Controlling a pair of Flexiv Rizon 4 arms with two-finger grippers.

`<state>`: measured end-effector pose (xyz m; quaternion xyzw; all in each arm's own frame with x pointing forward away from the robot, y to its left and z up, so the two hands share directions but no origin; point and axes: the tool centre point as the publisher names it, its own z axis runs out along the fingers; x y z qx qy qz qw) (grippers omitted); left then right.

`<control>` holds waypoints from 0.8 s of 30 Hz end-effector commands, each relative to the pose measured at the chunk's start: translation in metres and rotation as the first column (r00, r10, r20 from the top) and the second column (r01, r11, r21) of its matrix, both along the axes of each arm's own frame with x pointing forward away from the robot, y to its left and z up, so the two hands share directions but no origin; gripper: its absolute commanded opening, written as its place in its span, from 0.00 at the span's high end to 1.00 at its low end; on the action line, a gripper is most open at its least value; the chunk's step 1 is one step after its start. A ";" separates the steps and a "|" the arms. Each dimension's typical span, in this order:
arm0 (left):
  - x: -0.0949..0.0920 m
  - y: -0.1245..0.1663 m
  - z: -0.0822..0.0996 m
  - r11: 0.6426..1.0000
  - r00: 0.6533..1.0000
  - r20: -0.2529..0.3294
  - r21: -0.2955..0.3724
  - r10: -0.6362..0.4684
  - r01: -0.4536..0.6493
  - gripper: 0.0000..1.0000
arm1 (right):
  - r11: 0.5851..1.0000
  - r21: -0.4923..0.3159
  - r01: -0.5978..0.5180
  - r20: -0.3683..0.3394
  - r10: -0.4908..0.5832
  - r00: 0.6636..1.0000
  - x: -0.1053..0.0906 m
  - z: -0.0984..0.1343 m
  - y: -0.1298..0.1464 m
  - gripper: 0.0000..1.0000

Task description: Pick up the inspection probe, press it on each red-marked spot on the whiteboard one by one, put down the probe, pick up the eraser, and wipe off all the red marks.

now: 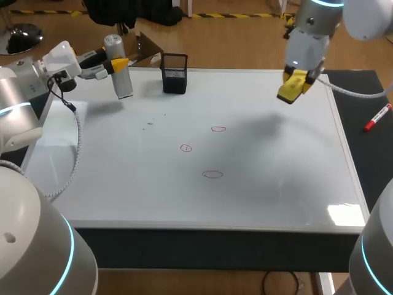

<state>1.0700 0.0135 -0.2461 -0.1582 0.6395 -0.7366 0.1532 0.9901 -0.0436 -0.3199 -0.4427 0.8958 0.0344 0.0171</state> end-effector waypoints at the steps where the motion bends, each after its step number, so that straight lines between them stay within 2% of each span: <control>1: 0.000 -0.001 0.001 1.000 1.000 0.000 0.000 0.003 -0.003 1.00 | 0.999 -0.027 -0.042 0.019 0.043 0.999 -0.012 0.007 0.028 1.00; 8: 0.000 -0.001 0.001 1.000 1.000 0.000 0.000 0.003 -0.003 1.00 | 0.981 -0.038 -0.189 0.042 0.191 0.981 -0.042 0.020 0.091 1.00; 10: 0.000 -0.001 0.001 1.000 1.000 0.000 0.000 0.003 -0.003 1.00 | 0.974 -0.027 -0.226 0.069 0.228 0.971 -0.052 0.022 0.111 1.00; 16: 0.000 -0.001 0.001 1.000 1.000 0.000 0.000 0.003 -0.003 1.00 | 0.945 -0.042 -0.325 0.086 0.327 0.941 -0.074 0.016 0.168 1.00; 20: 0.000 -0.001 0.001 1.000 1.000 0.000 0.000 0.003 -0.003 1.00 | 0.931 -0.016 -0.365 0.088 0.364 0.927 -0.085 0.009 0.198 1.00; 22: 0.000 -0.001 0.001 1.000 1.000 0.000 0.000 0.003 -0.003 1.00 | 0.916 -0.031 -0.399 0.088 0.400 0.912 -0.091 0.006 0.214 1.00; 24: 0.000 -0.001 0.001 1.000 1.000 0.000 0.000 0.003 -0.003 1.00 | 0.907 -0.002 -0.422 0.097 0.420 0.902 -0.095 0.003 0.228 1.00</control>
